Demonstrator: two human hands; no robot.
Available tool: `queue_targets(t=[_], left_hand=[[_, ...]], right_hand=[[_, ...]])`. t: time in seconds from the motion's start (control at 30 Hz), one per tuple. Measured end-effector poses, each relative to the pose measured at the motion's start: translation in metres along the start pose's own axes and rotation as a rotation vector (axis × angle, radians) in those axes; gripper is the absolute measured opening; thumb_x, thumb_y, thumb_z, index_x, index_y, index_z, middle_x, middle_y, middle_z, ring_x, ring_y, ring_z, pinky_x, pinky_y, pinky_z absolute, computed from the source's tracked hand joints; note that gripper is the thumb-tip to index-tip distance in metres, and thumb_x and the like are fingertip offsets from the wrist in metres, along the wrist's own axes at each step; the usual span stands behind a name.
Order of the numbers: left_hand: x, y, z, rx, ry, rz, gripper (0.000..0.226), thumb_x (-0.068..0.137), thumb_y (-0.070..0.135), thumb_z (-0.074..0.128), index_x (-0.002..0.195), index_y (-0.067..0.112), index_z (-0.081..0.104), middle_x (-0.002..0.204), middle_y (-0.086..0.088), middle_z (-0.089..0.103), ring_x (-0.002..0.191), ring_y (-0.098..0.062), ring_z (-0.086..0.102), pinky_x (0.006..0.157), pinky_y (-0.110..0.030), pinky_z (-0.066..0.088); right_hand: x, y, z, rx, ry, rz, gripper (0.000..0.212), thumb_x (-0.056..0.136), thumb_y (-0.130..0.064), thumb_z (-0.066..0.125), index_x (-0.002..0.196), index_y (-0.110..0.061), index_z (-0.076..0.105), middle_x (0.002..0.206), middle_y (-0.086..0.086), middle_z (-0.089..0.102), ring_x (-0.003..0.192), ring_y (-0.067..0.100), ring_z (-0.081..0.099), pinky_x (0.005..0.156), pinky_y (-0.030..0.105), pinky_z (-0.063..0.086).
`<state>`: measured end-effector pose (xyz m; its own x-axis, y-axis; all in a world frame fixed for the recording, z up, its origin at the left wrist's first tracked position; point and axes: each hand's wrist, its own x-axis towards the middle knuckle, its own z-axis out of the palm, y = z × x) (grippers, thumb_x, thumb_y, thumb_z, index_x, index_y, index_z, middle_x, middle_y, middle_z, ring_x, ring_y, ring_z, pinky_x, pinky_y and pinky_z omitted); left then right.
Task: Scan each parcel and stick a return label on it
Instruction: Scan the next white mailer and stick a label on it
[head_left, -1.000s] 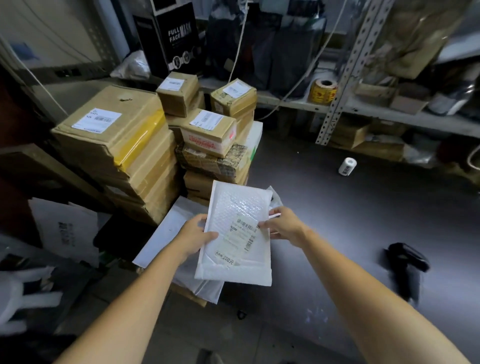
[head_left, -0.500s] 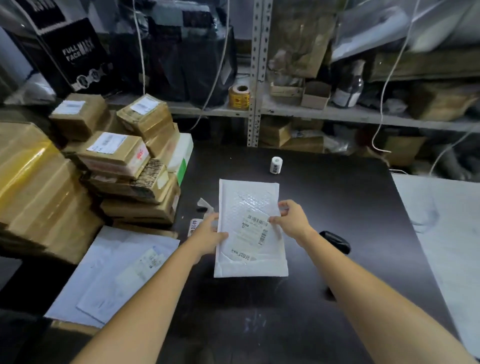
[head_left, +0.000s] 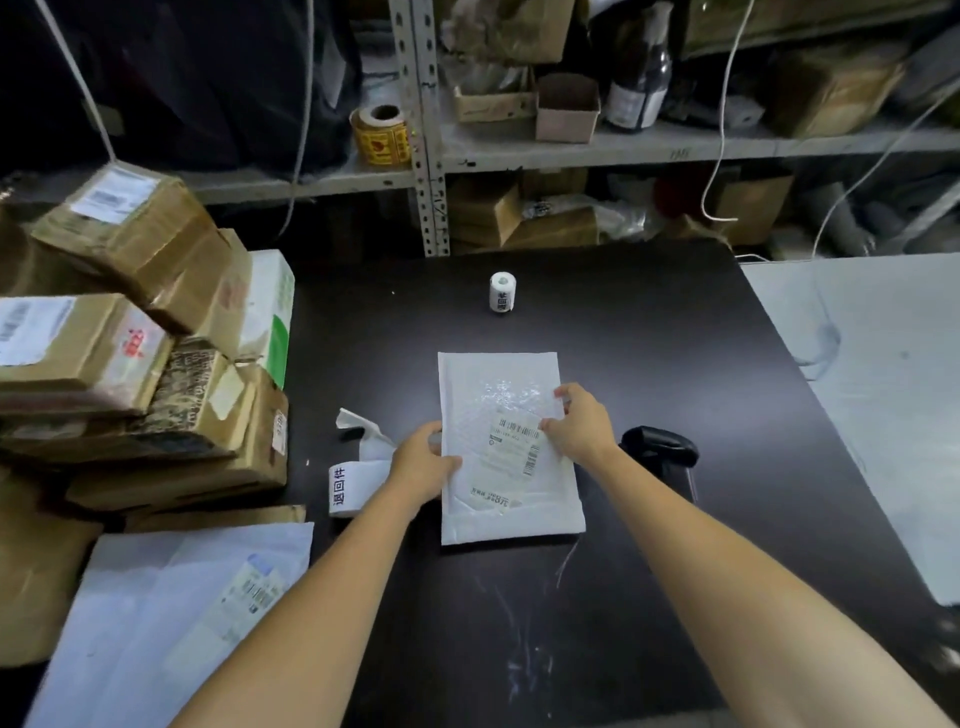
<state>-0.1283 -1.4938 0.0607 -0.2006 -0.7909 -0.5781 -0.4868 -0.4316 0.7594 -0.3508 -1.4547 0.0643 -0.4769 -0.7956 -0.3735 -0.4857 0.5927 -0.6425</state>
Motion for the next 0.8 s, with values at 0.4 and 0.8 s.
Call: queue_targets(t=[0.4,0.8], left_hand=[[0.023,-0.005,0.005,0.236,0.029,0.061,0.039,0.087,0.014,0.066,0.124,0.020,0.055,0.106,0.000,0.065,0.095,-0.020,0.063,0.084,-0.037,0.054],[0.011,0.000,0.002,0.170,-0.002,-0.013,0.043,0.086,0.011,0.066,0.127,0.013,0.053,0.117,-0.010,0.064,0.103,-0.029,0.063,0.092,-0.047,0.054]], right_hand=[[0.009,0.000,0.004,-0.126,-0.040,0.026,0.048,0.092,-0.021,0.065,0.137,-0.012,0.051,0.138,0.011,0.053,0.120,0.028,0.056,0.096,0.034,0.045],[-0.048,0.024,-0.090,-0.489,0.213,0.056,0.069,0.090,-0.037,0.060,0.149,-0.018,0.031,0.155,0.011,0.024,0.141,0.033,0.022,0.109,0.047,0.034]])
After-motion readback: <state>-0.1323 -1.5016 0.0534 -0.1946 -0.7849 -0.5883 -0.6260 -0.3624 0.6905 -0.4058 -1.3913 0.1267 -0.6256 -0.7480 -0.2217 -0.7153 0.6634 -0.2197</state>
